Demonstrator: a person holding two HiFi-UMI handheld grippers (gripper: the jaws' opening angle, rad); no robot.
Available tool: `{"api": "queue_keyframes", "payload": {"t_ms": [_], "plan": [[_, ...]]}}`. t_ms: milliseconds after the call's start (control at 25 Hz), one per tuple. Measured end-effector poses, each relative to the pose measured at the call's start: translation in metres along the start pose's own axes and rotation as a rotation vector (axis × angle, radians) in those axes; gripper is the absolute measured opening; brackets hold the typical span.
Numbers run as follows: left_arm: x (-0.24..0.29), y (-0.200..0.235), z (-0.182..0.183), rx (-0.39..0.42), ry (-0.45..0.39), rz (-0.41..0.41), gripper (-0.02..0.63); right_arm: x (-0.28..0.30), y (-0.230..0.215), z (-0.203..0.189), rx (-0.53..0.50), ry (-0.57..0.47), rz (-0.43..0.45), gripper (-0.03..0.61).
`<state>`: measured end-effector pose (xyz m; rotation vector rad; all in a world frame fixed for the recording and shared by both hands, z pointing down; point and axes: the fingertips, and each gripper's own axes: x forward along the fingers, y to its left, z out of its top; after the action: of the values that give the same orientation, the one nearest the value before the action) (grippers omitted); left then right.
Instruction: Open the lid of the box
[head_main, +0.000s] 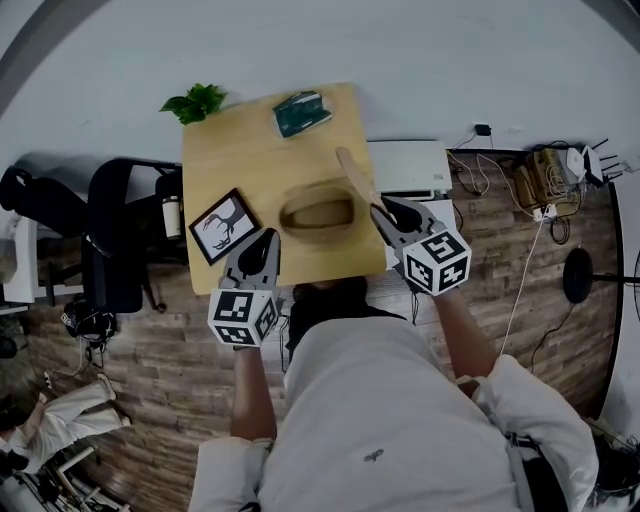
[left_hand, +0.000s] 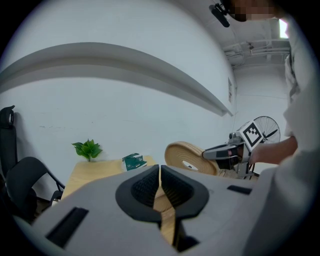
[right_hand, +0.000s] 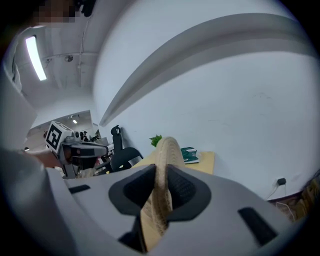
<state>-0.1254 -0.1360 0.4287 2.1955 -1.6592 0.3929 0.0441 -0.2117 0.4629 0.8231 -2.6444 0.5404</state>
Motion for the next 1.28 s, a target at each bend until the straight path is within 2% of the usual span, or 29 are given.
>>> {"api": "queue_keyframes", "payload": {"t_ms": [560, 1280], "plan": [[-0.002, 0.006, -0.007, -0.018, 0.006, 0.004, 0.012, -0.009, -0.009, -0.001, 0.143, -0.056, -0.024, 0.074], [0.001, 0.006, -0.009, -0.027, 0.007, 0.013, 0.012, -0.015, -0.016, -0.002, 0.144, -0.057, -0.034, 0.074]]}}
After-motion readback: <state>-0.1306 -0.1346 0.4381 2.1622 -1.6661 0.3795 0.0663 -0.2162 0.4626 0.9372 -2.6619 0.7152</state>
